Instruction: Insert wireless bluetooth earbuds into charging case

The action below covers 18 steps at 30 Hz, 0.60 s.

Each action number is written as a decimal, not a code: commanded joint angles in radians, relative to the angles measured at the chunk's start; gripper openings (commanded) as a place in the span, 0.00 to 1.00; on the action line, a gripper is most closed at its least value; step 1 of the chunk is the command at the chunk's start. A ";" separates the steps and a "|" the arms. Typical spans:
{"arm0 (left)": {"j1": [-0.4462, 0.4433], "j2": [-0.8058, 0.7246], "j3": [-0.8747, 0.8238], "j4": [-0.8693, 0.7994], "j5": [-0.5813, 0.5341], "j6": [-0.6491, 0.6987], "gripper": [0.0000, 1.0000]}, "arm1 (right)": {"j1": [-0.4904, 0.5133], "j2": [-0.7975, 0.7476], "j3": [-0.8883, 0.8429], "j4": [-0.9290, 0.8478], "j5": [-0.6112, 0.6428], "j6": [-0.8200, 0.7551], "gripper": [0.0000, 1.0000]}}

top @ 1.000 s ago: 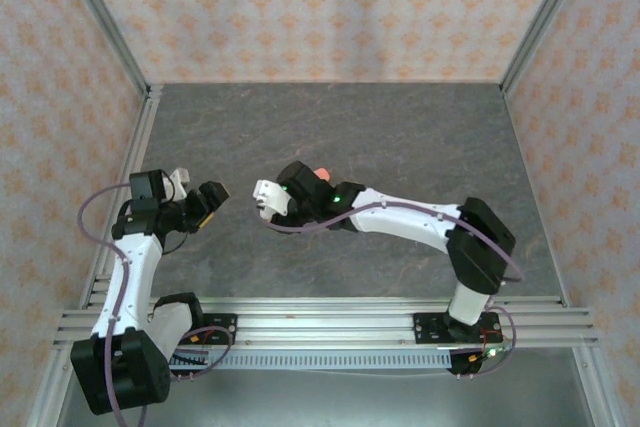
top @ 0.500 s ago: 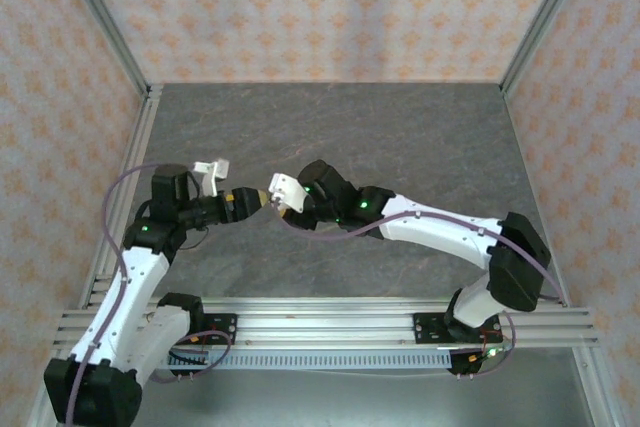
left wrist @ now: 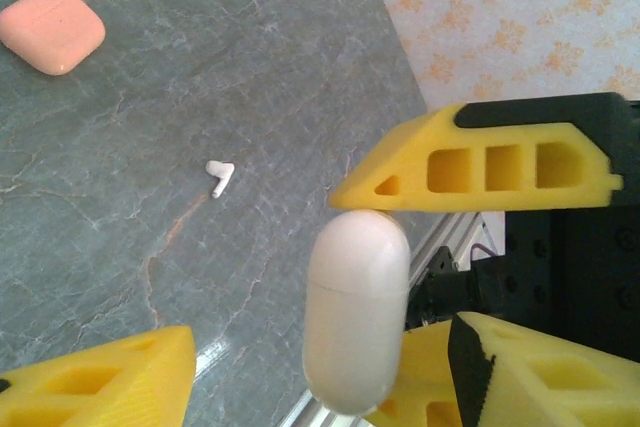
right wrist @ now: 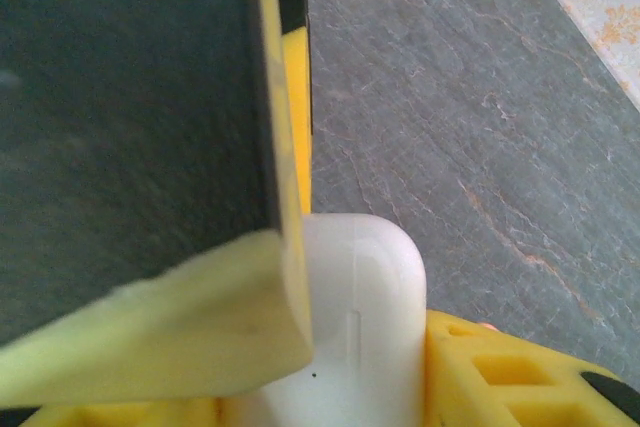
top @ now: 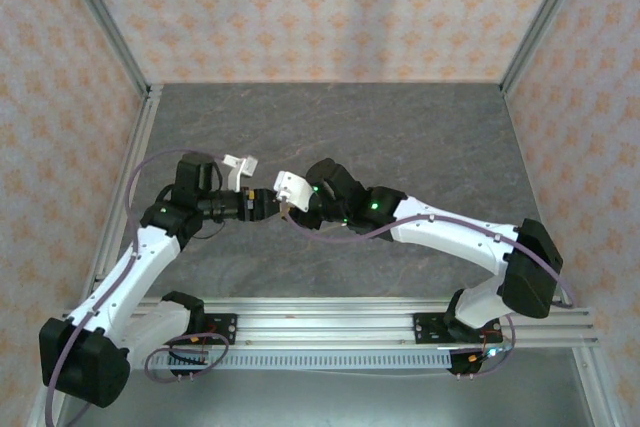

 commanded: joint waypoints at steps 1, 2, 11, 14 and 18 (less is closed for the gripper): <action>-0.015 0.018 0.023 0.037 0.023 0.016 0.65 | -0.003 -0.034 -0.009 -0.013 -0.013 -0.004 0.46; -0.020 0.026 0.023 0.043 0.024 0.013 0.63 | -0.003 -0.037 -0.010 -0.015 -0.014 -0.004 0.46; -0.064 0.078 0.043 0.068 0.016 0.028 0.33 | -0.003 -0.021 -0.011 -0.010 -0.017 -0.004 0.46; -0.064 0.075 0.044 0.063 0.003 0.038 0.18 | -0.003 -0.018 -0.011 -0.008 -0.011 0.003 0.47; -0.064 0.074 0.047 0.047 -0.011 0.052 0.06 | -0.004 -0.021 -0.021 0.016 -0.001 0.021 0.57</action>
